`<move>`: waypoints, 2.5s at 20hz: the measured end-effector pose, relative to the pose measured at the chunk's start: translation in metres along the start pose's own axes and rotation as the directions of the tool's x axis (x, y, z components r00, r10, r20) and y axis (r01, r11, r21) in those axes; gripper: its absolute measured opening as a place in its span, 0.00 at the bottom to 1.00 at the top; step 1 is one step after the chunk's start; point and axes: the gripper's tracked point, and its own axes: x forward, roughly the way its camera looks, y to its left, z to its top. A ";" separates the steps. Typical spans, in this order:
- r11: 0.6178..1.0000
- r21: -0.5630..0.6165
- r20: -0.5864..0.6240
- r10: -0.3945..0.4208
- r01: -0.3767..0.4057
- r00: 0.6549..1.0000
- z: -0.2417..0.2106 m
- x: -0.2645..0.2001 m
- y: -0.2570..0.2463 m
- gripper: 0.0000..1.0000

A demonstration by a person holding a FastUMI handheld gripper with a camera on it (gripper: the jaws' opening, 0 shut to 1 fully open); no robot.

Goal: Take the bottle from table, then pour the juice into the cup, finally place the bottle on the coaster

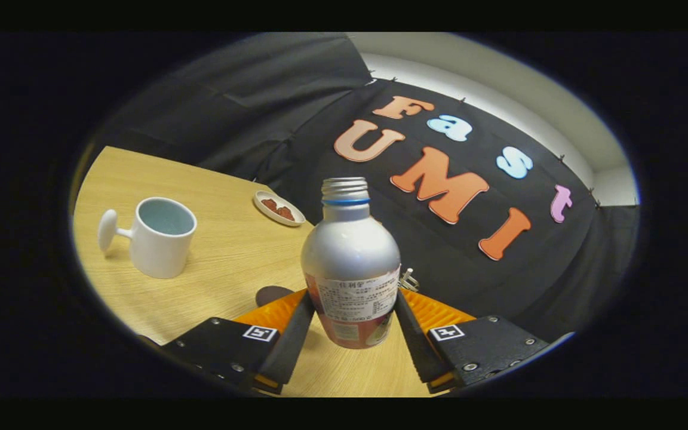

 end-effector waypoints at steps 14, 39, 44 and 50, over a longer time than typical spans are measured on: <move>0.889 -0.447 0.144 -0.038 0.100 0.989 0.044 0.023 0.015 0.77; 0.607 -0.755 0.299 -0.020 0.249 0.954 0.072 0.027 0.035 0.77; 0.574 -0.775 0.316 -0.009 0.264 0.949 0.078 0.029 0.035 0.77; 0.547 -0.790 0.324 -0.008 0.276 0.946 0.082 0.028 0.033 0.77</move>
